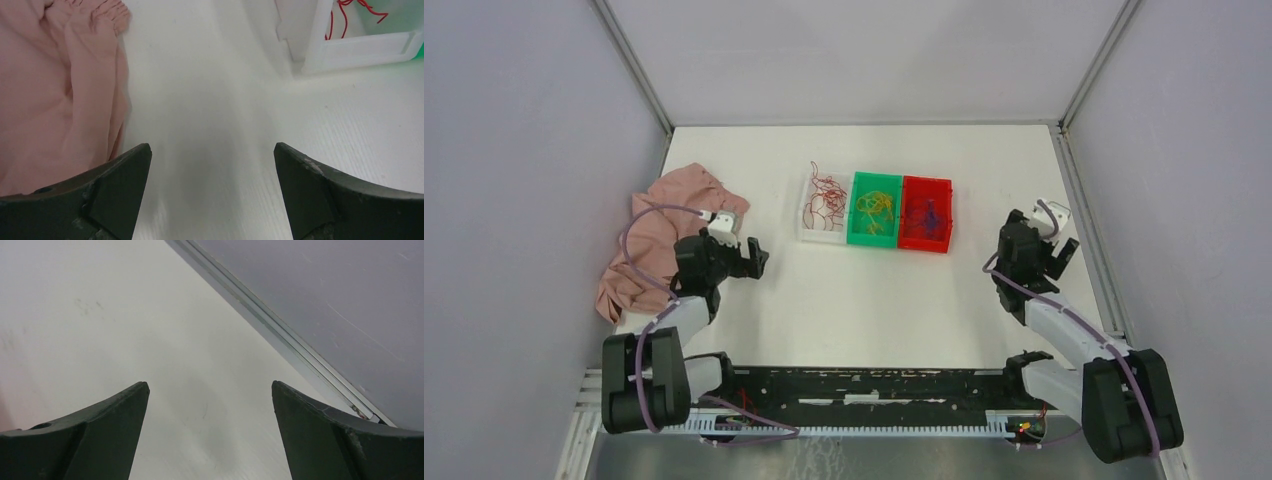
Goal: Untangle the cables
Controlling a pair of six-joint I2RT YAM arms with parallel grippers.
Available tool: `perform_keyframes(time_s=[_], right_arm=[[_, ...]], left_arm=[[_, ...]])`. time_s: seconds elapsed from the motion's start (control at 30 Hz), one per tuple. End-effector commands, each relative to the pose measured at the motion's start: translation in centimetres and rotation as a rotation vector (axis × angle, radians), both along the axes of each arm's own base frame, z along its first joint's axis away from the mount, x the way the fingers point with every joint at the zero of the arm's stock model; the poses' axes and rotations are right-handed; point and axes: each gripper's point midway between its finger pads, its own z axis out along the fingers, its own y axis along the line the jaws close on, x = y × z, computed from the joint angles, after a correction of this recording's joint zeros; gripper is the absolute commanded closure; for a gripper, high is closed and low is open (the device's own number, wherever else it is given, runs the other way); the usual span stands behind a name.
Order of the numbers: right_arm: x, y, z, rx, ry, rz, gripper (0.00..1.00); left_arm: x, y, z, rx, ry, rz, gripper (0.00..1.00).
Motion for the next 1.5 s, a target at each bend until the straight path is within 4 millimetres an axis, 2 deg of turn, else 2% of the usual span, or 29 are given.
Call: perform_keyframes(time_s=[0.0, 0.07, 0.17, 0.27, 0.33, 0.43, 0.47, 0.5, 0.57, 0.6, 0.63, 0.7, 0.73, 0.8, 1.47], right_arm=[[0.6, -1.7, 1.3, 0.008, -0.152, -0.066, 0.01], [1.1, -1.7, 0.6, -0.003, -0.146, -0.037, 0.01], [2.3, -0.7, -0.9, 0.013, -0.148, 0.037, 0.01], [3.3, 0.2, -2.3, 0.027, -0.155, 0.096, 0.01], [4.5, 1.3, -3.0, 0.017, -0.134, 0.177, 0.01], [6.7, 4.6, -4.4, -0.01, -0.053, 0.403, 0.01], [7.2, 4.3, -4.6, -0.021, -0.076, 0.387, 0.0], [7.5, 4.2, -4.8, -0.03, -0.071, 0.383, 0.0], [7.2, 4.3, -5.4, -0.006, -0.022, 0.379, 0.01], [7.3, 4.2, -5.4, -0.014, -0.028, 0.379, 0.01], [7.4, 4.2, -5.3, -0.017, -0.038, 0.379, 0.01], [7.4, 4.2, -5.4, -0.011, -0.025, 0.377, 0.01], [7.4, 4.1, -5.4, -0.011, -0.028, 0.379, 0.01], [7.3, 4.1, -5.3, -0.011, -0.033, 0.377, 0.01], [7.3, 4.1, -5.2, -0.013, -0.032, 0.378, 0.01]], left_arm=[[3.6, 0.3, 5.3, -0.043, -0.36, 0.038, 0.01], [3.7, 0.8, 4.4, -0.038, -0.371, 0.071, 0.01], [4.4, 1.3, 4.9, -0.058, -0.402, 0.107, 0.01], [4.2, 1.0, 4.7, -0.065, -0.448, 0.097, 0.01], [4.0, 1.2, 4.7, -0.082, -0.473, 0.117, 0.01], [3.8, 1.5, 4.0, -0.048, -0.452, 0.147, 0.01], [3.5, 1.8, 3.8, -0.053, -0.47, 0.175, 0.01], [3.3, 1.8, 4.4, -0.077, -0.517, 0.184, 0.01], [3.7, 1.7, 4.2, -0.066, -0.49, 0.173, 0.01], [4.2, 1.7, 2.9, -0.038, -0.414, 0.17, 0.0], [5.1, 1.6, 2.5, -0.036, -0.387, 0.179, 0.01], [5.9, 1.2, 2.7, -0.007, -0.389, 0.184, 0.01], [5.7, 1.2, 2.1, 0.007, -0.358, 0.184, 0.01], [5.7, 1.0, 2.6, -0.01, -0.389, 0.187, 0.01], [5.7, 1.0, 2.4, -0.007, -0.379, 0.186, 0.01]])
